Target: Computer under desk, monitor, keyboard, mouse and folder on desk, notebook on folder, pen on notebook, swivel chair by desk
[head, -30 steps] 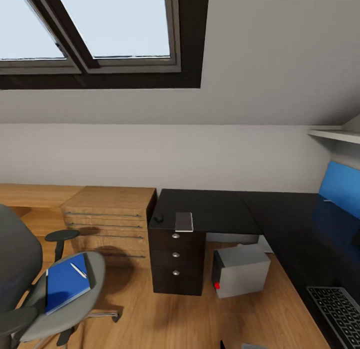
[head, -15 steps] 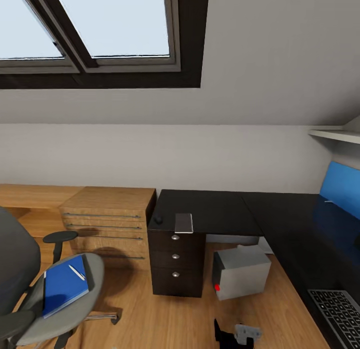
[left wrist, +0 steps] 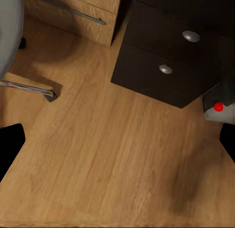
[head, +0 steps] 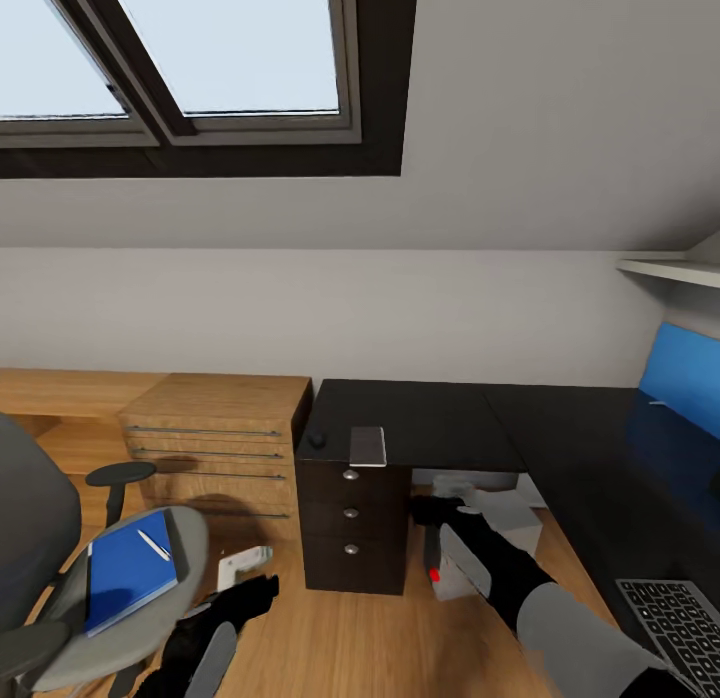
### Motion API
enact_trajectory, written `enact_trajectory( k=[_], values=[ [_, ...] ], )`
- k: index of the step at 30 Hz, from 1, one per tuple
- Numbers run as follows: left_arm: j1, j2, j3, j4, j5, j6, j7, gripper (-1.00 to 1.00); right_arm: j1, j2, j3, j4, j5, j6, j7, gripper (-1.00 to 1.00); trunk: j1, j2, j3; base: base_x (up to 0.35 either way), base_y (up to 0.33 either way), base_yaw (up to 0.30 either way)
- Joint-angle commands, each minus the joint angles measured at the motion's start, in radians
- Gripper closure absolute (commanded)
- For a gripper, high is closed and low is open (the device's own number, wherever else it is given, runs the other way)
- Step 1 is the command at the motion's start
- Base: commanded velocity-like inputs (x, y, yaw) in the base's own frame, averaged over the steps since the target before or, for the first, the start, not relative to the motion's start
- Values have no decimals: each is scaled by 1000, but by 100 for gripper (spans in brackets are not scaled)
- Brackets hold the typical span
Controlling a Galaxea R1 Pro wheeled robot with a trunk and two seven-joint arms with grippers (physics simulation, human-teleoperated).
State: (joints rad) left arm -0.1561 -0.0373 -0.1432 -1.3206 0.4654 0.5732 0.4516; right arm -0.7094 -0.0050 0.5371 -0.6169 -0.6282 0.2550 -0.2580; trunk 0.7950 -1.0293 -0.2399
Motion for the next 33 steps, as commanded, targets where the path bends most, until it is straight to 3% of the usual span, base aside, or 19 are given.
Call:
enact_trajectory(
  k=[1, 3, 5, 8, 12, 16, 24, 33],
  values=[
    [-10, -1, -1, -3, 19, 16, 18, -100, -16, 0, 5, 2, -7, 28, -8, -100, 0, -1, -2, 0, 0, 0],
    [-79, -5, 8, -13, 51, 105, 72, -100, -110, 19, 2, 13, -12, 198, -8, -100, 0, -1, -2, 0, 0, 0],
    [-97, -6, 22, -21, 68, 146, 92, -100, -132, 36, 0, 13, -12, 247, -8, -100, 0, -1, -2, 0, 0, 0],
    [-114, -6, 49, -58, 125, 225, 111, -100, -150, 50, -2, 10, -13, 291, -6, -100, 0, -1, -2, 0, 0, 0],
    [-116, -4, 89, -133, 140, 250, 114, -100, -153, 52, -1, 8, -14, 300, -5, -100, 0, -1, -2, 0, 0, 0],
    [-117, 9, 98, -177, 143, 266, 113, -100, -154, 52, -2, 8, -15, 305, -5, -100, 0, -1, -2, 0, 0, 31],
    [-117, 10, 82, -195, 134, 271, 115, -100, -153, 54, 0, 9, -14, 299, -7, -100, 0, -1, -7, 132, 0, 194],
    [-117, 5, 29, -195, 133, 272, 117, -100, -153, 54, 0, 15, -12, 296, -6, -100, 0, -1, -15, 322, 0, 226]
  ],
)
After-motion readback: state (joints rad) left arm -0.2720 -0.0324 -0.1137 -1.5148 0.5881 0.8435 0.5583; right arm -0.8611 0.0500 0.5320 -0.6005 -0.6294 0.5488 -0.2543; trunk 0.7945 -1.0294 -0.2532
